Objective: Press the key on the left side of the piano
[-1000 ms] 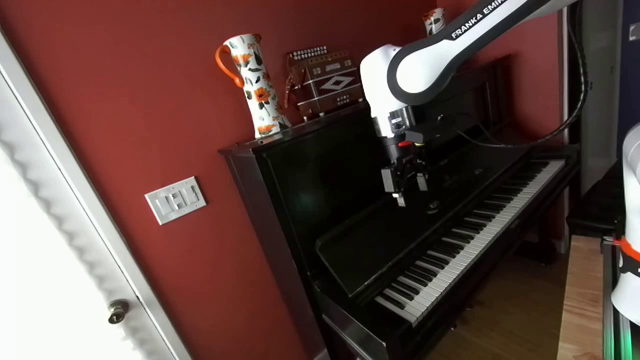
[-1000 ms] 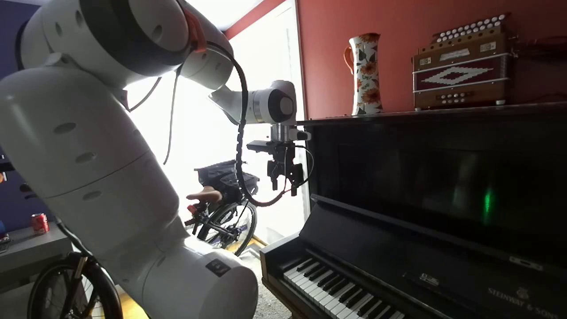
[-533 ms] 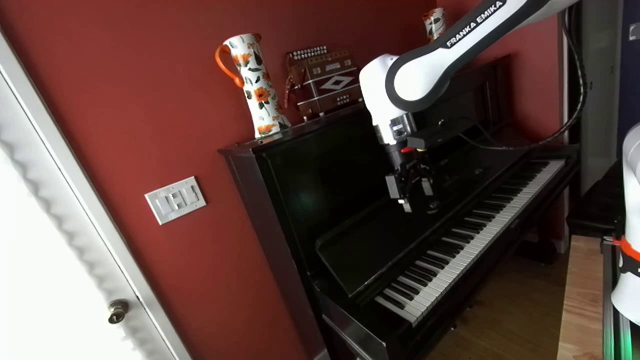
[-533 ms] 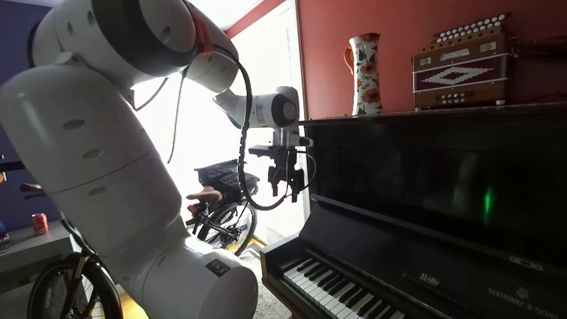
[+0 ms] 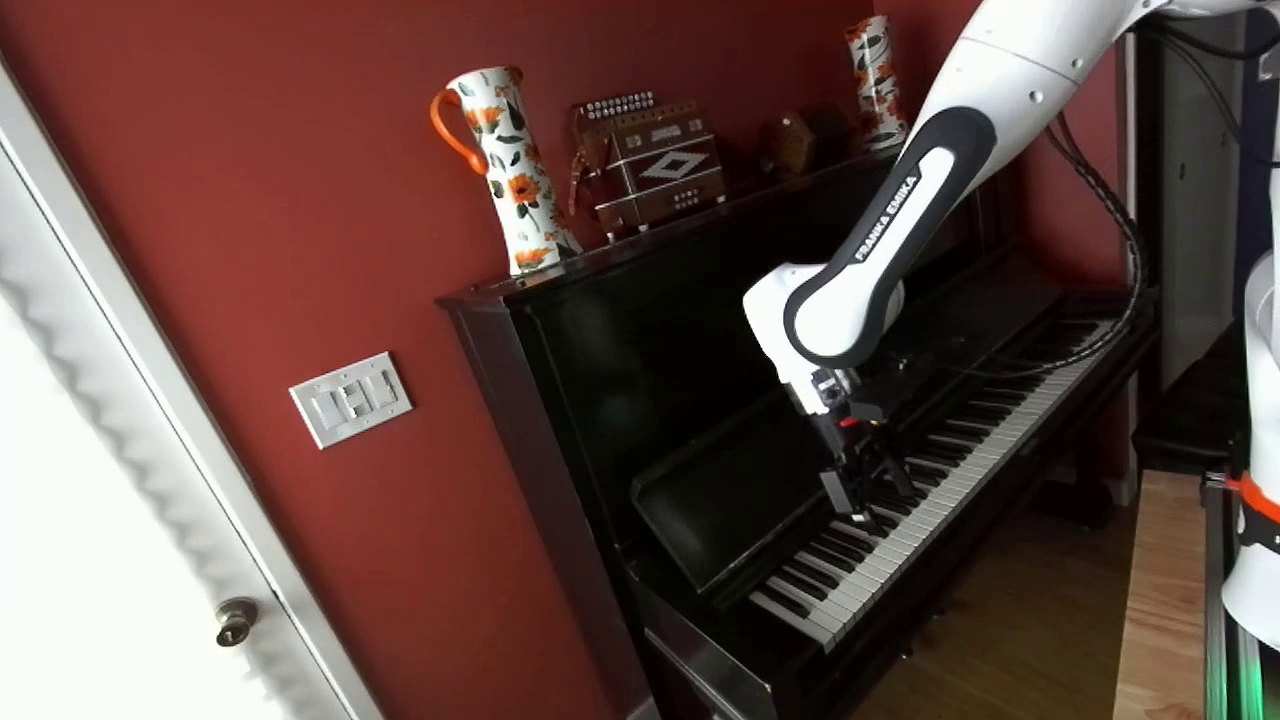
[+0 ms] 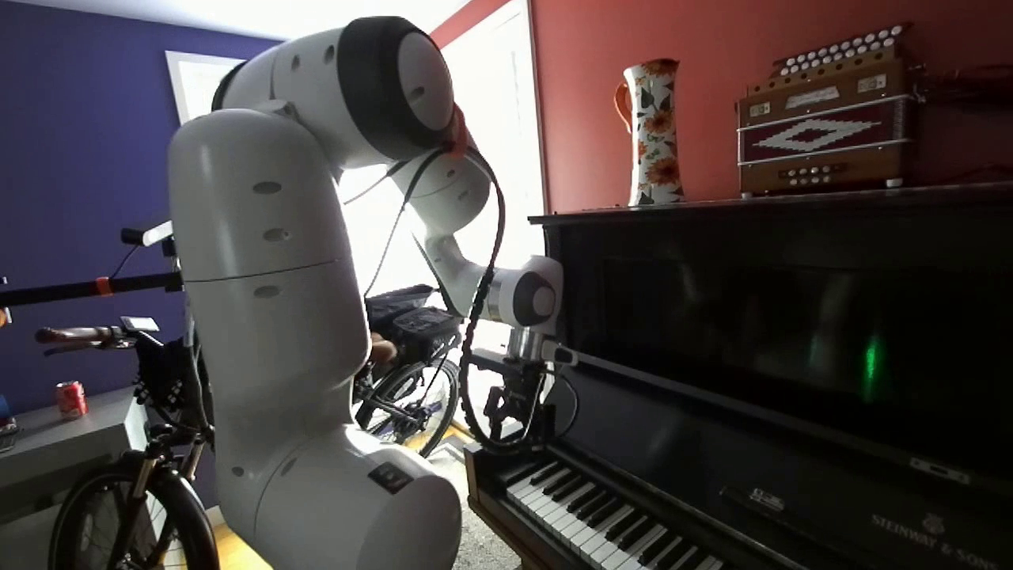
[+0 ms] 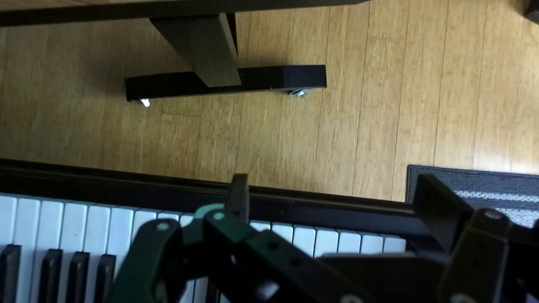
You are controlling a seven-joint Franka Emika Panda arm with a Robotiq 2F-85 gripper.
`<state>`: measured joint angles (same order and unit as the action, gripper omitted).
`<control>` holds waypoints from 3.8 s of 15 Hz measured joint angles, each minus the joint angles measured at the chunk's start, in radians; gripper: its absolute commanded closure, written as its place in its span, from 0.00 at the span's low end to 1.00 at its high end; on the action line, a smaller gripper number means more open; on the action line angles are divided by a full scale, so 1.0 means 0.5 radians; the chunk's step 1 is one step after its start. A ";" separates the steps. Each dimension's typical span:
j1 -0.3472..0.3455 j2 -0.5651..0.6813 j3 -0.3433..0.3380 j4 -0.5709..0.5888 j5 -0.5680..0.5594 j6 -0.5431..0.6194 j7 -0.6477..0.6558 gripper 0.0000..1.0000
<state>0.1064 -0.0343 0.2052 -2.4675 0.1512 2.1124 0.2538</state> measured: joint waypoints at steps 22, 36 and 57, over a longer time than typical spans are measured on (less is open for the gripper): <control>0.018 0.497 -0.115 -0.177 -0.039 1.119 -0.259 0.72; 0.023 0.639 -0.223 -0.194 -0.174 1.374 -0.249 1.00; 0.017 0.740 -0.201 -0.178 -0.148 1.455 -0.249 1.00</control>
<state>0.1151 0.3359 0.1046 -2.5566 0.0771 2.8398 0.1294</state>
